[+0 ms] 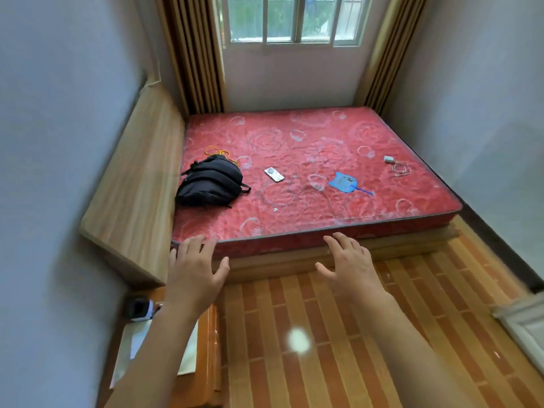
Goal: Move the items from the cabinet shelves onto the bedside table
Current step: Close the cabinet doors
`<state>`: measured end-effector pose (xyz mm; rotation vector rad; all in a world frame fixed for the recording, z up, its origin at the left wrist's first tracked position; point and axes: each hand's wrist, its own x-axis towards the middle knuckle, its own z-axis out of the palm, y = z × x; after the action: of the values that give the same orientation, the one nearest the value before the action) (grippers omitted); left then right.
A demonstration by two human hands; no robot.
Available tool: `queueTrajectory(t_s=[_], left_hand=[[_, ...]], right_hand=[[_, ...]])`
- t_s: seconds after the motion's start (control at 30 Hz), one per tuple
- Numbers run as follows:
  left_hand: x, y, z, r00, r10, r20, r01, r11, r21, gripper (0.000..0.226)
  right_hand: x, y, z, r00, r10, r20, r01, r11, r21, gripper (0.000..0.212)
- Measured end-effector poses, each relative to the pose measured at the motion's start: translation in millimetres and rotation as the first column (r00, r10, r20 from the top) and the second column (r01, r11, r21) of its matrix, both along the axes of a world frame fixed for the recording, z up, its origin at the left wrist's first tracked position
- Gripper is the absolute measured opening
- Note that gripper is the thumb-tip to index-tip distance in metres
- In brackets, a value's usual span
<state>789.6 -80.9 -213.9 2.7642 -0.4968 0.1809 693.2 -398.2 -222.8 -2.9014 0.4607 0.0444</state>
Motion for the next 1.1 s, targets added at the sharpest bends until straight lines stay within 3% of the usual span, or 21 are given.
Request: queueTrajectory(t_s=[0.3,0.6,0.87,1.1], left_hand=[[-48,-210,34,0.972,-0.23,0.047,0.232,0.971,-0.056,0.061],[-107,-379,49,0.891,-0.447,0.082,0.452,0.89,-0.066,0.067],[-133,-506,70,0.742,-0.662,0.11,0.666,0.746,-0.005,0.064],[-142,-625,87,0.556,-0.821,0.132,0.829,0.558,-0.02,0.063]], right_hand=[[-107,-191,35,0.975,-0.21,0.066,0.211,0.977,-0.009,0.075],[-224,-320,55,0.912,-0.392,0.117,0.396,0.918,-0.013,0.072],[-310,-391,80,0.801,-0.578,0.156,0.59,0.807,-0.038,0.067],[-359,-453,93,0.708,-0.693,0.137,0.703,0.709,-0.047,0.068]])
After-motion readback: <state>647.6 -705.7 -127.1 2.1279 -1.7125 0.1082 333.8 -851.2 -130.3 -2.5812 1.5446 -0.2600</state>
